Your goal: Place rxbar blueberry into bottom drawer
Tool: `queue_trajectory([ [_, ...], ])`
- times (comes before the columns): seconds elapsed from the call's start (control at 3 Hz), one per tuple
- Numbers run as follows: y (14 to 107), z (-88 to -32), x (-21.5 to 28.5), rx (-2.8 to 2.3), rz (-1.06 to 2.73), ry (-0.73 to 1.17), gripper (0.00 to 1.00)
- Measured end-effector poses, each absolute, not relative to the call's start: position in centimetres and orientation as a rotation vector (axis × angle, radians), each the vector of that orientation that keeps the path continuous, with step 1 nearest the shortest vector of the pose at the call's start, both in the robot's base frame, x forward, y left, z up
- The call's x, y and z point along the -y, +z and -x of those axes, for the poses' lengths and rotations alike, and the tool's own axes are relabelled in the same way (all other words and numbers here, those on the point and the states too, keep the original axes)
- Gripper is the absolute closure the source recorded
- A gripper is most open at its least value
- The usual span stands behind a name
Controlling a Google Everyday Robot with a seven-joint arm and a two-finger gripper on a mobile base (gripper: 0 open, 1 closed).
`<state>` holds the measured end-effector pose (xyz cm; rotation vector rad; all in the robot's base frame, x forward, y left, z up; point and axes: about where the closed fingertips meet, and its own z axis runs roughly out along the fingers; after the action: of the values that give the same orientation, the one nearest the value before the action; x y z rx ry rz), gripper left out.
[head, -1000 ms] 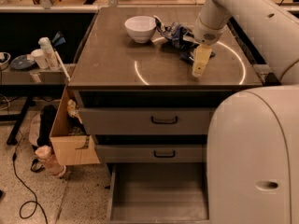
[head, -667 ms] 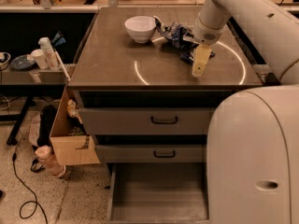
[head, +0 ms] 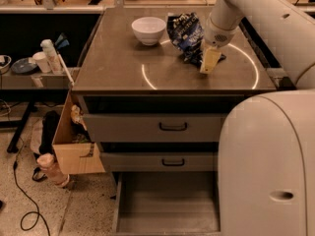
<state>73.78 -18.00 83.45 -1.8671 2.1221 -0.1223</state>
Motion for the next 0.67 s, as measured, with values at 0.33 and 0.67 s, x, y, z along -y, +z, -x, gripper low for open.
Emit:
queue_trajectory([
  [0.33,83.44,-73.78,18.00,-2.122,1.867,-0.122,0.65],
  [0.67,83.44,-73.78,18.00,-2.122,1.867,-0.122,0.96],
])
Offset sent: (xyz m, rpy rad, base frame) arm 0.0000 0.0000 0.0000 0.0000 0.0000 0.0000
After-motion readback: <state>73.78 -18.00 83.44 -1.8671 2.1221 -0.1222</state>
